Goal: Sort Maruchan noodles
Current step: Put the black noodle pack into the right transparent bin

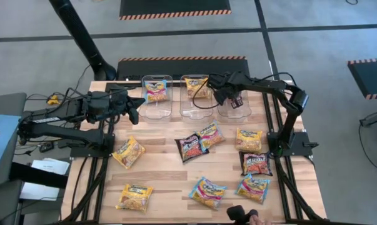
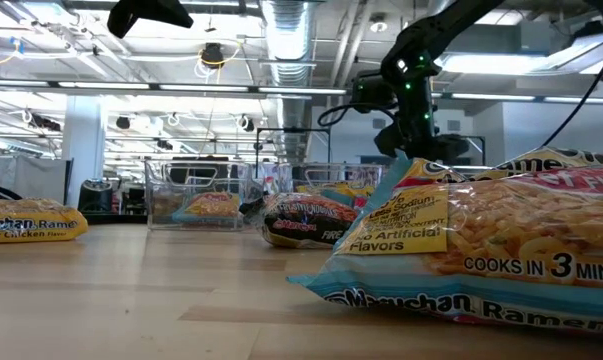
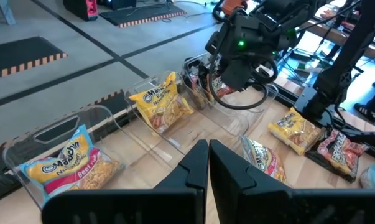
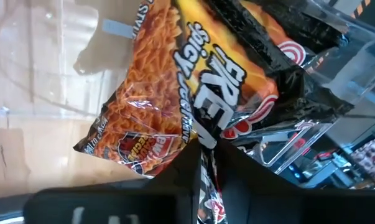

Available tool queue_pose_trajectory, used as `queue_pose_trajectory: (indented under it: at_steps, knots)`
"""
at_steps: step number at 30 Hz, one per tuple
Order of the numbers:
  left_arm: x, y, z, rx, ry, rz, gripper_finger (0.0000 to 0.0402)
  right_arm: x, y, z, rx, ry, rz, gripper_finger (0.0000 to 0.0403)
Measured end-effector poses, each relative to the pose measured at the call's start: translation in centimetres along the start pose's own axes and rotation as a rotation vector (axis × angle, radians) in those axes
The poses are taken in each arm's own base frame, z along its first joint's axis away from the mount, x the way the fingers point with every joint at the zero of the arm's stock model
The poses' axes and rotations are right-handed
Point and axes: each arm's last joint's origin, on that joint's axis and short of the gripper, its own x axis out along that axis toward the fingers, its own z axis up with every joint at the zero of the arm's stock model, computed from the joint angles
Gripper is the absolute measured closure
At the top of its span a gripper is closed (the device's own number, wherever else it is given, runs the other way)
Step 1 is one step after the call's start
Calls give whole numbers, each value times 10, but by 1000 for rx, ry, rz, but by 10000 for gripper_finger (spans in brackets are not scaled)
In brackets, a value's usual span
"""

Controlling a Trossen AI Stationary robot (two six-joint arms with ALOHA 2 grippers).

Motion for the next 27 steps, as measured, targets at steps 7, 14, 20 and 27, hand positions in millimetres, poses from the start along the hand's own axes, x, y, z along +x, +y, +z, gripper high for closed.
queue_pose_trajectory:
  at_steps: [7,14,20,27]
  knots:
    - [0,0,0,-5,-1,0,401,0,1,-1,48,8,11,288]
    - [0,0,0,-7,-2,0,401,-1,2,-1,47,21,1,259]
    - [0,0,1,-13,-10,-4,401,-4,5,0,66,50,-3,255]
    - [0,0,1,-13,-10,-4,401,-5,9,0,75,57,29,257]
